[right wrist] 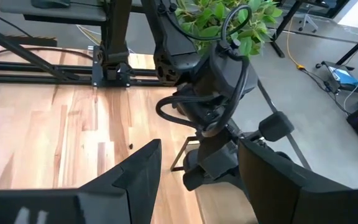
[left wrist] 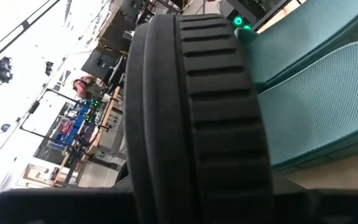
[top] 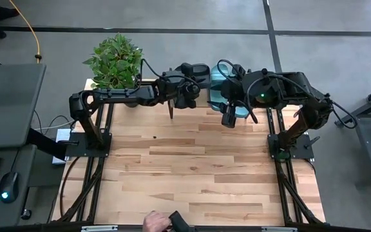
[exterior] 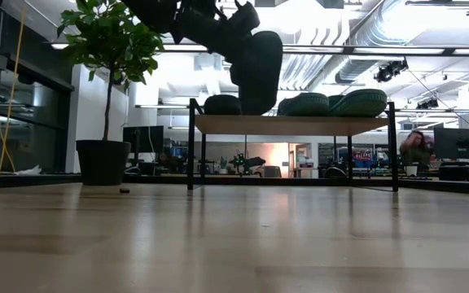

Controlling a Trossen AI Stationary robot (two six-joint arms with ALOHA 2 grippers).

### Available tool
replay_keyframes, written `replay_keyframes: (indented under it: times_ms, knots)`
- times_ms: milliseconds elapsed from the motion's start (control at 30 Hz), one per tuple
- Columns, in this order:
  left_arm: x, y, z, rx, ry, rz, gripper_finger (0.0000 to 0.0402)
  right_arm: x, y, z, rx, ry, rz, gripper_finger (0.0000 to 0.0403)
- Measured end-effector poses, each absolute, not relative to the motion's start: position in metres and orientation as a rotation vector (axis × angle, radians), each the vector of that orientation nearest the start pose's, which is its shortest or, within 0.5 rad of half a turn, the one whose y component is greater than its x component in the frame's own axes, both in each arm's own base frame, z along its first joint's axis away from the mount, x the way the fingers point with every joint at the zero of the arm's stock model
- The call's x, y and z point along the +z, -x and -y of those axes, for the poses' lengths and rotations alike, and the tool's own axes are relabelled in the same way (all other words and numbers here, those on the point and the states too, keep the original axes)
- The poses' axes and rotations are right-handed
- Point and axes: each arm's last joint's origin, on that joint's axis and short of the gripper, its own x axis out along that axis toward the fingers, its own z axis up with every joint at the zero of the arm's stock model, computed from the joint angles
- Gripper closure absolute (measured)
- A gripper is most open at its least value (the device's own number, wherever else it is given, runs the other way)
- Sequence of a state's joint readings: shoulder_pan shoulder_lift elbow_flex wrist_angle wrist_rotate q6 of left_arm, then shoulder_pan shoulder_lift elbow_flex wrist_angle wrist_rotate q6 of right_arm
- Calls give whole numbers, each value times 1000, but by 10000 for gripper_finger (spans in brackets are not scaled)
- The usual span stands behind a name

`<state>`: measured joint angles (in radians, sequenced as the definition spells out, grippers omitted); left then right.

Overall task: Pick and place slides into the shelf
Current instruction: Put the black slide on the shelf

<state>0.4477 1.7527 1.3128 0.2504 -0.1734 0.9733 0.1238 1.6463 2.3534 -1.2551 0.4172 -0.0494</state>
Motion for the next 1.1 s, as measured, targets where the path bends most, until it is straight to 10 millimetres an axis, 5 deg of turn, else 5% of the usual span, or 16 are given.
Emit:
replay_keyframes:
  times_ms: [1100]
  knots:
    - [265, -375, -187, 476, -954, -653, 318, 522, -267, -22, -267, 193, -537, 201]
